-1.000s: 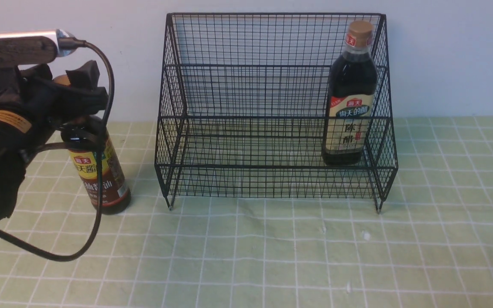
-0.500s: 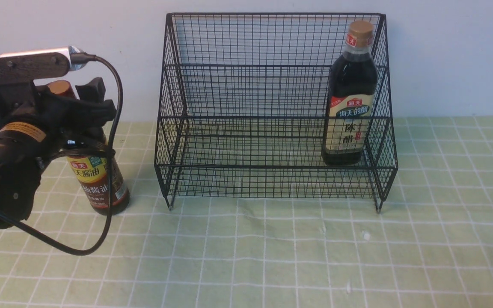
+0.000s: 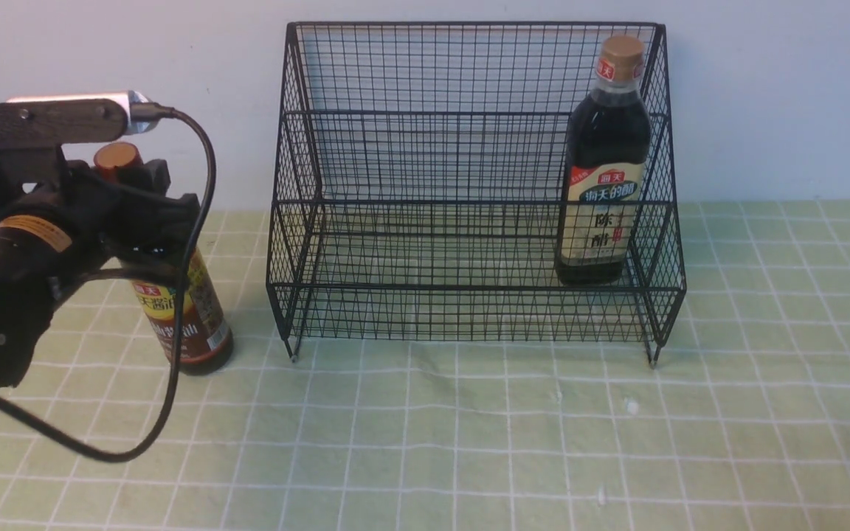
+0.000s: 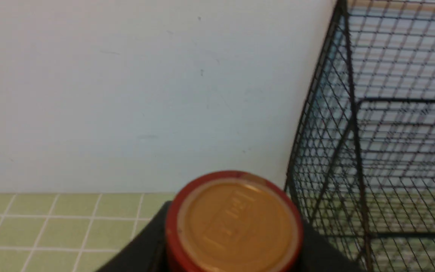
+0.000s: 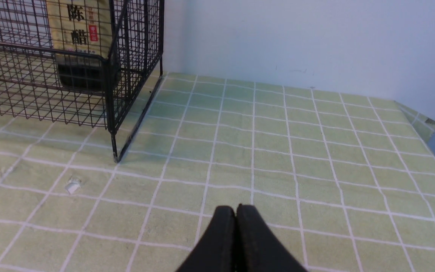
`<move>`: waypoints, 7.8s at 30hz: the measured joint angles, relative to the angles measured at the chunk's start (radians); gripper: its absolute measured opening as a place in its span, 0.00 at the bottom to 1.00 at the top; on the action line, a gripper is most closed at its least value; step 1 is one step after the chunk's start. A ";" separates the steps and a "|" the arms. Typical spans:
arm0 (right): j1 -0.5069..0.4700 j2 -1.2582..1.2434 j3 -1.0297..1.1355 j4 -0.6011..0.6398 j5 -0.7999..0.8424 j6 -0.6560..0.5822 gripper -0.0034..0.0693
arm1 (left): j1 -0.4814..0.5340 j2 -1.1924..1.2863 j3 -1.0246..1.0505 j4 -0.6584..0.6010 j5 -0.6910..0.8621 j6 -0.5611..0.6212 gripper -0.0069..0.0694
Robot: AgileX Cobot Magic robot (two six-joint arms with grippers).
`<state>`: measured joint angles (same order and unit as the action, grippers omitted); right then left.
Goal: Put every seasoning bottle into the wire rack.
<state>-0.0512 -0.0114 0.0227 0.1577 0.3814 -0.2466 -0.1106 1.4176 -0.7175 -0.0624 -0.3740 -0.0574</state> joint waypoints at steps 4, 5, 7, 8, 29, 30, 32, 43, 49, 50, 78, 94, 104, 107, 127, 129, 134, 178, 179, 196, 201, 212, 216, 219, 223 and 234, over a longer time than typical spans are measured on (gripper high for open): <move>0.000 0.000 0.000 0.000 0.000 0.000 0.03 | -0.005 -0.108 -0.052 0.062 0.109 -0.011 0.44; 0.000 0.000 0.000 0.000 0.000 0.000 0.03 | -0.005 -0.128 -0.079 0.088 0.124 -0.016 0.44; 0.000 0.000 0.000 0.000 0.000 0.000 0.03 | -0.005 -0.174 -0.150 0.125 0.148 -0.032 0.44; 0.000 0.000 0.000 0.000 0.000 0.000 0.03 | -0.005 -0.189 -0.177 0.136 0.153 -0.045 0.44; 0.000 0.000 0.000 0.000 0.000 0.019 0.03 | -0.202 0.104 -0.631 0.258 0.209 -0.241 0.44; 0.000 0.000 0.000 0.000 0.000 0.019 0.03 | -0.206 0.114 -0.639 0.258 0.211 -0.241 0.44; 0.000 0.000 0.000 0.000 0.000 0.019 0.03 | -0.229 0.174 -0.686 0.258 0.213 -0.241 0.44; 0.000 0.000 0.000 0.000 0.000 0.022 0.03 | -0.246 0.288 -0.740 0.261 0.182 -0.241 0.43; 0.000 0.000 0.000 0.000 0.000 0.023 0.03 | -0.246 0.308 -0.744 0.261 0.166 -0.241 0.43; 0.000 0.000 0.000 0.000 0.000 0.023 0.03 | -0.246 0.313 -0.747 0.261 0.161 -0.241 0.43; 0.000 0.000 0.000 0.000 0.000 0.023 0.03 | -0.246 0.401 -0.719 0.344 -0.073 -0.155 0.43; 0.000 0.000 0.000 0.000 0.000 0.023 0.03 | -0.246 0.441 -0.719 0.313 0.240 -0.301 0.43; 0.000 0.000 0.000 0.000 0.000 0.023 0.03 | -0.247 0.442 -0.719 0.314 0.245 -0.314 0.43; 0.000 0.000 0.000 0.000 0.000 0.023 0.03 | -0.247 0.442 -0.721 0.314 0.256 -0.315 0.43; 0.000 0.000 0.000 0.000 0.000 0.023 0.03 | -0.247 0.287 -0.731 0.376 0.391 -0.316 0.72; 0.000 0.000 0.000 0.000 0.000 0.023 0.03 | -0.247 0.235 -0.731 0.401 0.473 -0.316 0.72; 0.000 0.000 0.000 0.000 0.000 0.023 0.03 | -0.247 0.092 -0.732 0.442 0.728 -0.312 0.56; 0.000 0.000 0.000 0.000 0.000 0.023 0.03 | -0.247 -1.000 -0.129 0.129 1.273 -0.226 0.08; 0.000 0.000 0.000 0.000 0.000 0.023 0.03 | -0.247 -1.000 -0.129 0.135 1.266 -0.226 0.08; 0.000 0.000 0.000 0.000 0.000 0.023 0.03 | -0.025 -1.208 0.203 0.032 0.909 0.099 0.08; 0.000 0.000 0.000 0.000 0.000 0.023 0.03 | 0.050 -1.335 0.446 0.052 0.821 0.112 0.08; 0.000 0.000 -0.001 0.003 0.001 0.023 0.03 | 0.093 -1.429 0.740 0.062 0.769 0.116 0.08; 0.000 0.000 -0.001 0.003 0.001 0.023 0.03 | 0.093 -1.429 0.742 0.062 0.761 0.116 0.08; 0.000 0.000 -0.001 0.003 0.001 0.023 0.03 | 0.093 -1.429 0.742 0.062 0.761 0.116 0.08; 0.000 0.000 -0.001 0.003 0.001 0.023 0.03 | 0.093 -1.429 0.742 0.062 0.761 0.116 0.08; 0.000 0.000 -0.001 0.003 0.001 0.023 0.03 | 0.093 -1.429 0.742 0.062 0.761 0.116 0.08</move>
<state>-0.0512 -0.0114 0.0218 0.1609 0.3828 -0.2239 -0.0175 -0.0117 0.0243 0.0000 0.3869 0.0588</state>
